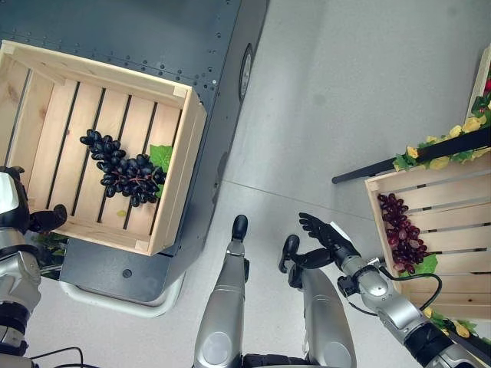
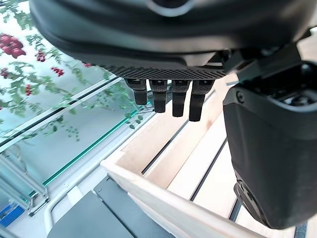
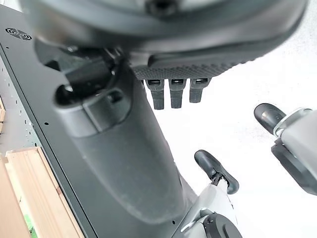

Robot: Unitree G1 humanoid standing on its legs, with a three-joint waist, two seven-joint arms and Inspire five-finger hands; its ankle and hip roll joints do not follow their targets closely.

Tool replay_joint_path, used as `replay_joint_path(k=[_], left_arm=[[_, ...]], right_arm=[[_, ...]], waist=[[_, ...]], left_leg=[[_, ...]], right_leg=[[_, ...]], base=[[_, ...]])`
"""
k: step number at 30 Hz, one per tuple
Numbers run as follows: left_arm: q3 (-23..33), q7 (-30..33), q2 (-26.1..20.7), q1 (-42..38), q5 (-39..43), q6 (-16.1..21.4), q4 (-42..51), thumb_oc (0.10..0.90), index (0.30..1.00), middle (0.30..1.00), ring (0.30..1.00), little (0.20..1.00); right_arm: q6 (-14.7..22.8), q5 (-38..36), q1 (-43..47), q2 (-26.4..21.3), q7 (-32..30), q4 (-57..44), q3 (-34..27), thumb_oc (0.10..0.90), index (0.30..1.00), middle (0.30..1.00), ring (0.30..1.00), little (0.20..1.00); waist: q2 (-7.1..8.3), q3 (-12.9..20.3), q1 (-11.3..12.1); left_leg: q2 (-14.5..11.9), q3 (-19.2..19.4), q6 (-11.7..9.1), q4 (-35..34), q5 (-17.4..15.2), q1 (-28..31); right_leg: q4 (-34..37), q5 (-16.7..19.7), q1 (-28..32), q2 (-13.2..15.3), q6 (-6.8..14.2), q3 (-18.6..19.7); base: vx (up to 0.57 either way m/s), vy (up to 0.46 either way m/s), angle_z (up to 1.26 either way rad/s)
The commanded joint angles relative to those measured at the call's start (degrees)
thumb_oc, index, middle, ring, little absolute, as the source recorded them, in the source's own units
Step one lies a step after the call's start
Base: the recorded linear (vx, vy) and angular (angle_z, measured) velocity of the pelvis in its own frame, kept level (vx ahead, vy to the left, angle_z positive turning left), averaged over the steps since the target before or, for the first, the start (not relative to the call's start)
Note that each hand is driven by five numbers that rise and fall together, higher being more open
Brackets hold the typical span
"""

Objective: Pick up the fruits from the basket on one side to the basket on the other side

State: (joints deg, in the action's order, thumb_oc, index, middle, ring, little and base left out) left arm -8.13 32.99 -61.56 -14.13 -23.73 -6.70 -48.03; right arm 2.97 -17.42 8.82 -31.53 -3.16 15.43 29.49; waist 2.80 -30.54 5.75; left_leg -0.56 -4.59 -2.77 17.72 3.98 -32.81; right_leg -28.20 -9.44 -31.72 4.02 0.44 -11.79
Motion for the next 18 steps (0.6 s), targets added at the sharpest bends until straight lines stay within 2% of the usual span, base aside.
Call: replay_joint_path(k=[1, 3, 4, 5, 6, 10, 15, 18], left_arm=[[7.1, 5.3, -3.0, -1.5, 6.8, -1.1, -3.1, 0.8, 0.9, 0.9, 0.9, 0.9], [6.7, 7.7, -2.7, -4.5, 4.4, 0.6, -3.4, 0.8, 0.9, 0.9, 0.9, 0.9], [6.3, 8.0, -2.8, -5.1, 2.9, 0.6, -3.4, 0.8, 0.9, 0.9, 0.9, 0.9], [5.2, 8.8, -3.4, -6.0, -2.5, 0.7, -3.2, 0.8, 0.9, 0.9, 0.9, 0.9], [5.1, 8.9, -3.5, -6.0, -2.9, 0.7, -3.2, 0.8, 0.9, 0.9, 0.9, 0.9], [1.8, 13.0, -4.8, -7.0, -12.6, -0.2, -3.5, 0.8, 0.9, 0.9, 0.9, 0.9], [-4.0, 16.3, -5.6, -10.5, -17.9, 0.4, -5.3, 0.8, 0.9, 0.9, 0.9, 0.9], [-7.4, 16.4, -6.2, -13.0, -19.7, 2.5, -7.5, 0.8, 0.9, 0.9, 0.9, 0.9]], right_arm=[[4.4, 0.3, -2.4, 1.0, -1.3, -4.7, -0.9, 0.8, 0.9, 0.9, 0.9, 0.9], [4.4, 0.2, -2.2, 1.4, -2.1, -4.9, -0.2, 0.8, 0.9, 0.9, 0.9, 0.9], [4.5, 0.1, -2.2, 1.5, -2.2, -4.9, -0.1, 0.8, 0.9, 0.9, 0.9, 0.9], [4.6, 0.1, -2.3, 1.6, -2.2, -4.8, -0.2, 0.8, 0.9, 0.9, 0.9, 0.9], [4.6, 0.1, -2.3, 1.6, -2.1, -4.8, -0.2, 0.8, 0.9, 0.9, 0.9, 0.9], [5.1, 0.3, -2.3, 0.9, -1.2, -4.1, -0.2, 0.8, 0.9, 0.9, 0.9, 0.9], [6.0, 0.6, -1.7, 0.2, -0.5, -3.1, 0.6, 0.8, 0.9, 0.9, 0.9, 0.9], [5.8, 1.2, -1.4, -0.4, -0.2, -3.0, 1.0, 0.8, 0.9, 0.9, 0.9, 0.9]], waist=[[-0.88, 0.7, 0.3], [-0.3, 0.7, 0.1], [-0.21, 0.7, 0.0], [-0.02, 0.7, -0.1], [-0.02, 0.7, -0.1], [0.05, 0.7, -0.7], [-0.38, 0.7, -1.6], [-0.58, 0.7, -2.2]], left_leg=[[4.2, 4.5, 3.3, 1.1, -5.7, 1.8], [4.1, 4.4, 3.2, 1.4, -5.9, 1.6], [4.1, 4.5, 3.2, 1.5, -6.0, 1.6], [4.0, 4.5, 3.2, 1.9, -6.1, 1.3], [4.0, 4.6, 3.2, 1.9, -6.1, 1.3], [3.7, 5.1, 3.3, 1.9, -6.1, 1.3], [3.6, 5.8, 3.3, 2.9, -6.5, 0.7], [3.4, 6.3, 3.3, 3.0, -6.3, 0.3]], right_leg=[[1.8, -0.3, 4.4, -2.7, 0.0, -2.8], [1.8, -0.4, 4.4, -2.9, 0.0, -2.8], [1.7, -0.4, 4.4, -2.9, -0.1, -2.8], [1.6, -0.4, 4.3, -3.1, -0.1, -2.6], [1.6, -0.4, 4.3, -3.1, -0.1, -2.6], [1.8, 0.0, 4.1, -3.3, -0.1, -2.0], [0.8, -0.2, 3.0, -3.1, -0.2, -1.4], [0.8, 0.1, 2.4, -3.0, -0.1, -0.9]], base=[[0.0, 0.0, 0.0], [0.0, 0.0, 0.0], [0.0, -0.018, 0.05], [0.0, -0.008, 0.04], [0.0, 0.0, 0.0], [0.0, 0.023, -0.01], [-0.01, 0.064, -0.02], [-0.01, 0.065, -0.05]])
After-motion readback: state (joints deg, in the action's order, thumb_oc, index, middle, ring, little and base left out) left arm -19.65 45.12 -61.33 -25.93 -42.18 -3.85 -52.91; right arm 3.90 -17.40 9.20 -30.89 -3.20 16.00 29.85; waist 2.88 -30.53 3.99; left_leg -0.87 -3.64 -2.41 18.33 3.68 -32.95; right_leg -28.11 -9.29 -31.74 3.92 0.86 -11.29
